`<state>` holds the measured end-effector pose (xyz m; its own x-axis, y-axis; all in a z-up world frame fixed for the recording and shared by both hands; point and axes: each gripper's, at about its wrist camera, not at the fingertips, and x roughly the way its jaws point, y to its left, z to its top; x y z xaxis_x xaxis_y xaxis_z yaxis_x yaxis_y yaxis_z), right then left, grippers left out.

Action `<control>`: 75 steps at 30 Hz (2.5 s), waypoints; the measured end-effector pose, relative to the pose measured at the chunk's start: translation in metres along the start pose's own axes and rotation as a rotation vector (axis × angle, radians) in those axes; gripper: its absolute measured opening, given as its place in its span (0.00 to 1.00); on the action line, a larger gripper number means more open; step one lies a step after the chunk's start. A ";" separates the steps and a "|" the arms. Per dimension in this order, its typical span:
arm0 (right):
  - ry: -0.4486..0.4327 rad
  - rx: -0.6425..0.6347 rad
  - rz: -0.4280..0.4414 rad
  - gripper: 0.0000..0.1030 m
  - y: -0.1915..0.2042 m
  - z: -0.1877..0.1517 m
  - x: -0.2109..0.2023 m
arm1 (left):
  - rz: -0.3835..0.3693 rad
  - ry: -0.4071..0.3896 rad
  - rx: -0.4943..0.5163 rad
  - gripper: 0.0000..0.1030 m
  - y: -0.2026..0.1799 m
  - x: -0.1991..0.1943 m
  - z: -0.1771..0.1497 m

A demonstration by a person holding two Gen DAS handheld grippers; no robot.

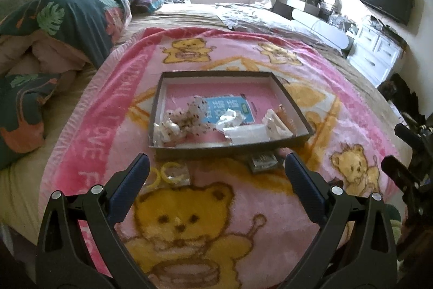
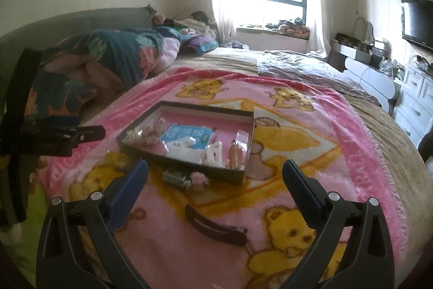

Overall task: Organize jewelry
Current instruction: 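Withdraw both open tools from the box toward the remaining jewelry, then grasp the clear earring case with the left tool while the right tool grasps the brown hair clip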

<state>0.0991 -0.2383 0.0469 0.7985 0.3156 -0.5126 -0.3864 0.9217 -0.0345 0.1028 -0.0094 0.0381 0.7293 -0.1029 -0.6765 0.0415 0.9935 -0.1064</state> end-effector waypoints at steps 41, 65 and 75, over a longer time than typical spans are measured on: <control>0.242 -0.165 -0.025 0.96 -0.006 -0.072 0.062 | -0.023 0.226 0.065 0.91 -0.025 0.076 -0.058; 0.399 -0.314 0.164 0.60 0.013 -0.078 0.126 | -0.059 0.264 0.053 0.91 -0.035 0.122 -0.040; 0.404 -0.224 0.178 0.12 -0.004 -0.087 0.101 | -0.093 0.268 0.041 0.82 -0.045 0.139 -0.035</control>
<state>0.1407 -0.2295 -0.0796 0.4854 0.3105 -0.8173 -0.6261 0.7759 -0.0770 0.1779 -0.0697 -0.0766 0.5147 -0.1978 -0.8342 0.1312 0.9797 -0.1513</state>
